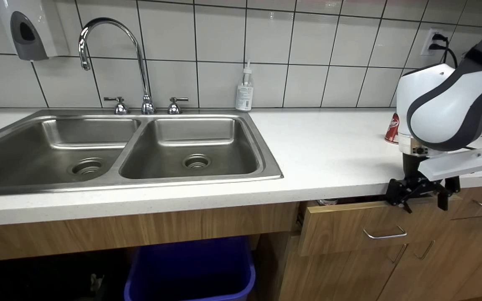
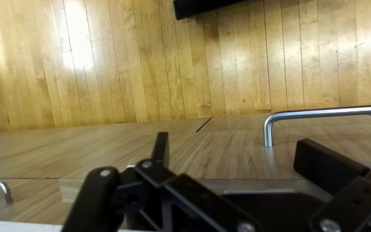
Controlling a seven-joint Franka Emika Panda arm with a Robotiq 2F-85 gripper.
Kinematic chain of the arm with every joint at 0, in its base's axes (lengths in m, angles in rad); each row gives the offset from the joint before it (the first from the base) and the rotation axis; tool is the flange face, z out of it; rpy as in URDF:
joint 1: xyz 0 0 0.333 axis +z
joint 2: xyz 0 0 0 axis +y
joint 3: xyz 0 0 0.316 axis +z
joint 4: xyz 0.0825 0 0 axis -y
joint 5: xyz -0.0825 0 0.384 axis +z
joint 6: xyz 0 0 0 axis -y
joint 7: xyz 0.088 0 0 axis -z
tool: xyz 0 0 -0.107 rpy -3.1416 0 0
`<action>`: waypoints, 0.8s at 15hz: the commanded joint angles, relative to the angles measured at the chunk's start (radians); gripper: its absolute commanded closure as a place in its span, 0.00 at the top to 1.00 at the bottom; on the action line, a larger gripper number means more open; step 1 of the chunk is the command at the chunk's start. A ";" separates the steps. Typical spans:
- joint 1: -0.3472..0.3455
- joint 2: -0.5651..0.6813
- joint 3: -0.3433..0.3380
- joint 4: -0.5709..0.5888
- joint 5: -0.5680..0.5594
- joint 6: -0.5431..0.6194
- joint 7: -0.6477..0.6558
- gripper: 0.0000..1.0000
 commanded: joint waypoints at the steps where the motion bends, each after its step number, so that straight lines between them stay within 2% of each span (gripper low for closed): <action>1: -0.001 -0.060 -0.004 -0.017 -0.025 -0.025 -0.023 1.00; 12: -0.011 -0.149 0.016 -0.036 -0.017 -0.027 -0.029 1.00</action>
